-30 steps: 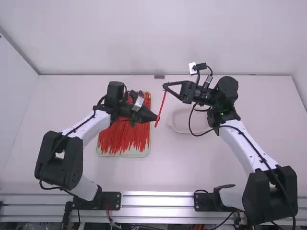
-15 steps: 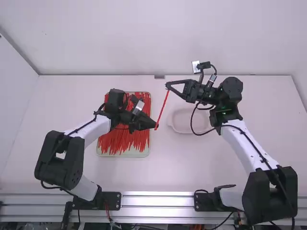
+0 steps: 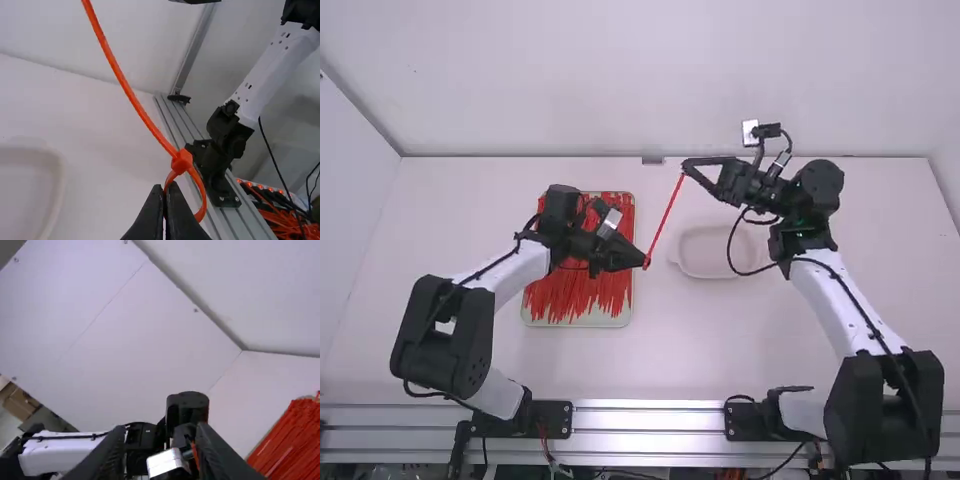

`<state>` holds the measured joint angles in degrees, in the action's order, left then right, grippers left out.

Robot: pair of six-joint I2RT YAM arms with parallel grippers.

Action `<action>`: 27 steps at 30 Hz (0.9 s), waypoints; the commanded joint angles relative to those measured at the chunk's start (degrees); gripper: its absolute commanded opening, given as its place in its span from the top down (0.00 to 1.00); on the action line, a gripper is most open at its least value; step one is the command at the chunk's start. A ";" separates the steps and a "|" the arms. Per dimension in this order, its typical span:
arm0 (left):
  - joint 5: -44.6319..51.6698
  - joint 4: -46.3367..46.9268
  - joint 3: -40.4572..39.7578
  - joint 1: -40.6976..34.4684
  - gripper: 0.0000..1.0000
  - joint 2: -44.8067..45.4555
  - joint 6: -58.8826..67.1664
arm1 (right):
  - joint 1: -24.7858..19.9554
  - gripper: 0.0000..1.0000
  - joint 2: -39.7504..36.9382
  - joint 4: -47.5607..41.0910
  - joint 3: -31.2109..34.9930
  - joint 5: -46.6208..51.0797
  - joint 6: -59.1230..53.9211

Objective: Fasten the cable tie

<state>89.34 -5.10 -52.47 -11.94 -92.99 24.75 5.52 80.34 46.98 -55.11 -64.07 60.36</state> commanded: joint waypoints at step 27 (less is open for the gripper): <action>-9.88 -58.25 -6.19 0.94 0.98 1.60 -53.70 | 6.34 0.33 -0.87 -8.44 0.50 -3.23 -5.97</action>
<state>80.20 -63.00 -57.49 -11.38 -92.88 -27.24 10.81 80.34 38.33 -55.09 -69.38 55.31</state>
